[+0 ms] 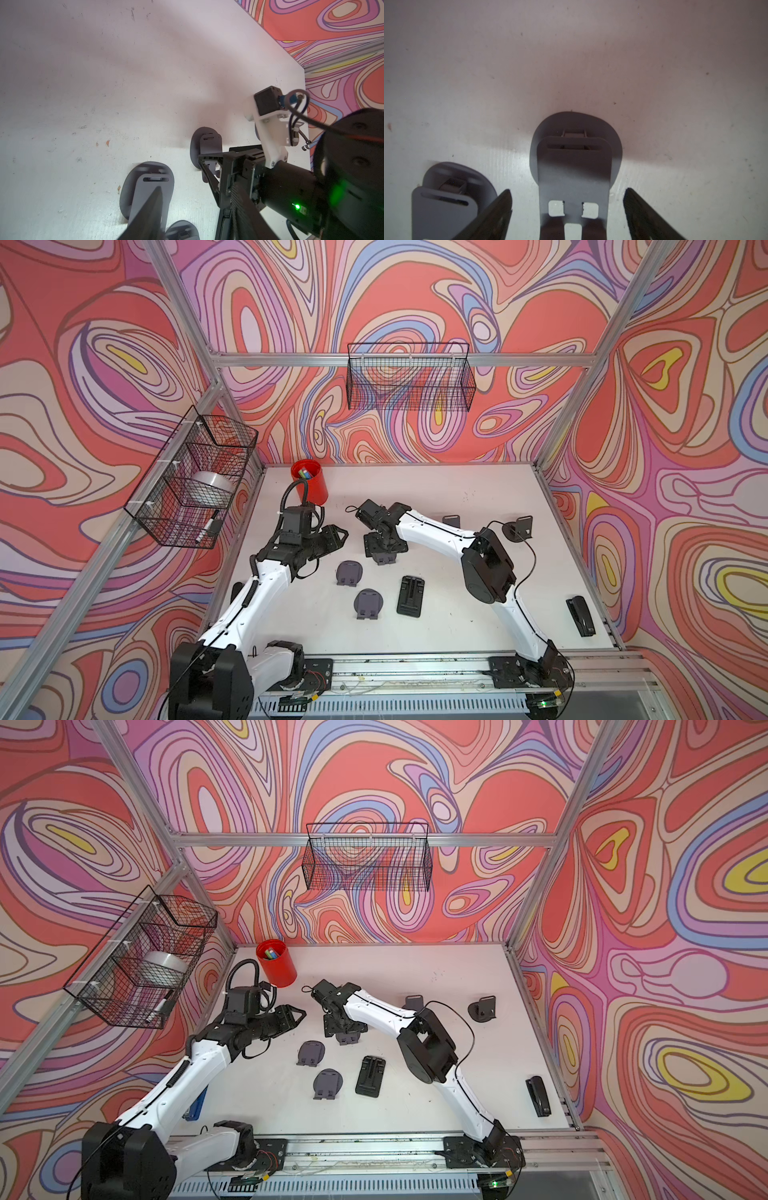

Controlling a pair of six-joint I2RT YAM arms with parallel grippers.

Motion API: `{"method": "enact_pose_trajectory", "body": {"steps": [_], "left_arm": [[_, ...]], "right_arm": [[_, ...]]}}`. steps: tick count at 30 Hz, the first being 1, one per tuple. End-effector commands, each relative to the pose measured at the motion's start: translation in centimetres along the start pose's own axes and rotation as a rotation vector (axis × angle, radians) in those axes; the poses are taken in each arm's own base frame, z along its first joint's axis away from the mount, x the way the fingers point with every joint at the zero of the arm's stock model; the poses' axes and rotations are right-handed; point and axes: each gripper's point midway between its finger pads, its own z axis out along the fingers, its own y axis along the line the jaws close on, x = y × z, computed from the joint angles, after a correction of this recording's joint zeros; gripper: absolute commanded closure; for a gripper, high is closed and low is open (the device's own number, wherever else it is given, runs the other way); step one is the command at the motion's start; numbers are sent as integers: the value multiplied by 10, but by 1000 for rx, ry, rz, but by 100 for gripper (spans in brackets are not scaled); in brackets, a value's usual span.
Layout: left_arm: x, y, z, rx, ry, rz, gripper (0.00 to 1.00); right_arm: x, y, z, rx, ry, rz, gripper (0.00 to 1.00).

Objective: Open the phone stand
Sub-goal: Pick up the phone stand at the center of the board.

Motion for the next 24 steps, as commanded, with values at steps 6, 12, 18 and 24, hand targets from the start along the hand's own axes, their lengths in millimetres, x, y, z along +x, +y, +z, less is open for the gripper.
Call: {"method": "enact_pose_trajectory", "body": {"steps": [6,12,18,24], "left_arm": [[1,-1,1,22,3,-7,52],[2,0,5,19,15,-11,53],[3,1,10,22,23,-17,54],[3,1,15,25,38,-20,55]], "right_arm": [[9,-9,19,47,55,-23,15],[6,-13,29,32,70,-13,22],[6,-13,35,25,83,-18,26],[1,-13,38,30,84,-20,27]]}}
